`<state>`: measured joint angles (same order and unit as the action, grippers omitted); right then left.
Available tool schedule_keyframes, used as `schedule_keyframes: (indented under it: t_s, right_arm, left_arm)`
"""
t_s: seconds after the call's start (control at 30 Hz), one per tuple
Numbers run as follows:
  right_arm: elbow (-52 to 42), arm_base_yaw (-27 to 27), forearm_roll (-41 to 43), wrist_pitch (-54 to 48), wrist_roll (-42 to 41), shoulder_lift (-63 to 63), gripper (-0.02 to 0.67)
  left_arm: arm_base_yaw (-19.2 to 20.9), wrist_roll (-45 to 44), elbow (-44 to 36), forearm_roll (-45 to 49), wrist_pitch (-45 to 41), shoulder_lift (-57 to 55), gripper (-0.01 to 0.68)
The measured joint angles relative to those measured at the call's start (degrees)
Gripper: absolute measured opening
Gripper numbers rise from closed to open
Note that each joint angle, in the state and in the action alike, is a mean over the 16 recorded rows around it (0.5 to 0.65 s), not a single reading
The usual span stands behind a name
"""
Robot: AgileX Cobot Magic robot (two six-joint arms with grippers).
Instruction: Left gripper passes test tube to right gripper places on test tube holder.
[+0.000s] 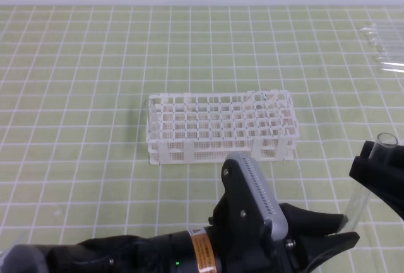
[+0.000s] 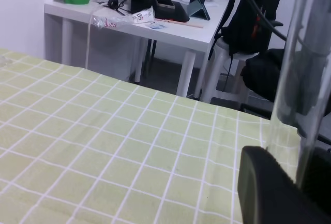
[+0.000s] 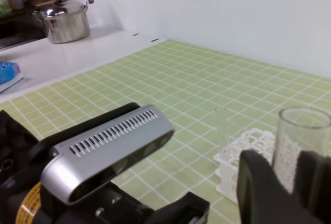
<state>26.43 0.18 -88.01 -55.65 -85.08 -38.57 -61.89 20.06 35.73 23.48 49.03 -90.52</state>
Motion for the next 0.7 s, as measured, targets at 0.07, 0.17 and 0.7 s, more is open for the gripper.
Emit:
schedule_keyframes:
  t_s: [0.07, 0.17, 0.7]
  right_arm:
    - [0.00, 0.00, 0.15, 0.10, -0.33, 0.00, 0.115]
    - [0.00, 0.00, 0.28, 0.14, -0.69, 0.00, 0.110]
    - [0.00, 0.00, 0.34, 0.14, -0.81, 0.00, 0.108]
  left_arm:
    - [-0.01, 0.07, 0.00, 0.10, 0.07, -0.02, 0.022]
    - [-0.02, 0.14, 0.01, 0.16, 0.12, -0.05, 0.028]
    - [-0.01, 0.16, 0.01, -0.05, 0.16, -0.02, 0.030]
